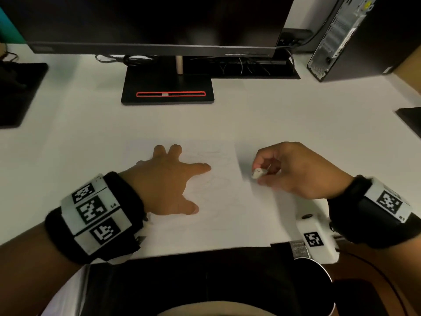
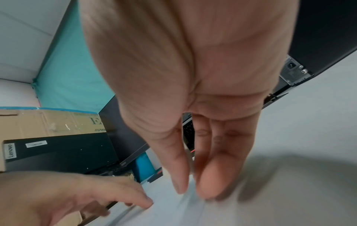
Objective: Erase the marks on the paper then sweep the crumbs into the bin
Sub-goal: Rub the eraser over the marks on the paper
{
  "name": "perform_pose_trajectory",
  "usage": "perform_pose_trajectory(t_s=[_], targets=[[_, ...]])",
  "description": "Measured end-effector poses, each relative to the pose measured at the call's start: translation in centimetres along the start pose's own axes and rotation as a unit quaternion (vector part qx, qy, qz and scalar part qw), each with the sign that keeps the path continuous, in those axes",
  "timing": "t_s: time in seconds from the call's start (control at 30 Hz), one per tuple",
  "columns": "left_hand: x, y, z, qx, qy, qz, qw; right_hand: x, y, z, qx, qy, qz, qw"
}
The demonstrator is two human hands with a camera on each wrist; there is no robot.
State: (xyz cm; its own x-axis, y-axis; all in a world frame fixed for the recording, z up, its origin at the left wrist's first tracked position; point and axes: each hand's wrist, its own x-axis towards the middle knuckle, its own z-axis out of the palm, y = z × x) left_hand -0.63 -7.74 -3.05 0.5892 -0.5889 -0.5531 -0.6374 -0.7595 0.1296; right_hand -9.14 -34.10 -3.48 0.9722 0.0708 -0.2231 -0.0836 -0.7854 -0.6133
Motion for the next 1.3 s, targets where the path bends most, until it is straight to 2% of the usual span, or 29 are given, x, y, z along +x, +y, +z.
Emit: perform_pose_trajectory(t_s=[0.07, 0.17, 0.27, 0.37, 0.6, 0.77, 0.9, 1.07, 1.2, 1.3], targets=[[0.1, 0.7, -0.4, 0.014, 0.017, 0.005, 1.0, -0.2, 0.1, 0.0, 0.036, -0.016, 0.005, 0.999], [0.8, 1.8, -1.2, -0.017, 0.03, 0.032, 0.999, -0.2, 0.3, 0.2, 0.045, -0.027, 0.012, 0.999], [1.5, 2.7, -1.5, -0.024, 0.0, 0.046, 0.999, 0.1, 0.4, 0.3, -0.001, -0.029, -0.008, 1.0], [1.9, 3.1, -0.9, 0.022, -0.028, 0.045, 0.998, 0.4, 0.4, 0.2, -0.032, -0.032, -0.015, 0.999], [2.3, 3.2, -0.4, 0.052, -0.039, 0.041, 0.997, 1.5, -0.4, 0.8, -0.1, -0.027, -0.04, 0.994], [2.3, 3.0, 0.0, 0.056, -0.044, 0.035, 0.997, 2.3, 0.0, 0.3, -0.158, 0.018, -0.026, 0.987], [2.3, 3.1, 0.0, 0.053, -0.049, 0.029, 0.997, 1.0, -1.1, 2.1, -0.141, -0.07, -0.076, 0.985], [2.5, 3.0, 0.2, 0.065, -0.05, 0.028, 0.996, 2.0, -0.3, 0.7, -0.186, -0.016, -0.029, 0.982], [2.6, 3.0, 0.3, 0.07, -0.048, 0.028, 0.996, 1.1, -1.4, 1.9, -0.163, -0.09, -0.067, 0.98], [2.6, 2.9, 0.4, 0.07, -0.047, 0.029, 0.996, 1.8, -0.8, 0.5, -0.176, -0.036, -0.021, 0.984]])
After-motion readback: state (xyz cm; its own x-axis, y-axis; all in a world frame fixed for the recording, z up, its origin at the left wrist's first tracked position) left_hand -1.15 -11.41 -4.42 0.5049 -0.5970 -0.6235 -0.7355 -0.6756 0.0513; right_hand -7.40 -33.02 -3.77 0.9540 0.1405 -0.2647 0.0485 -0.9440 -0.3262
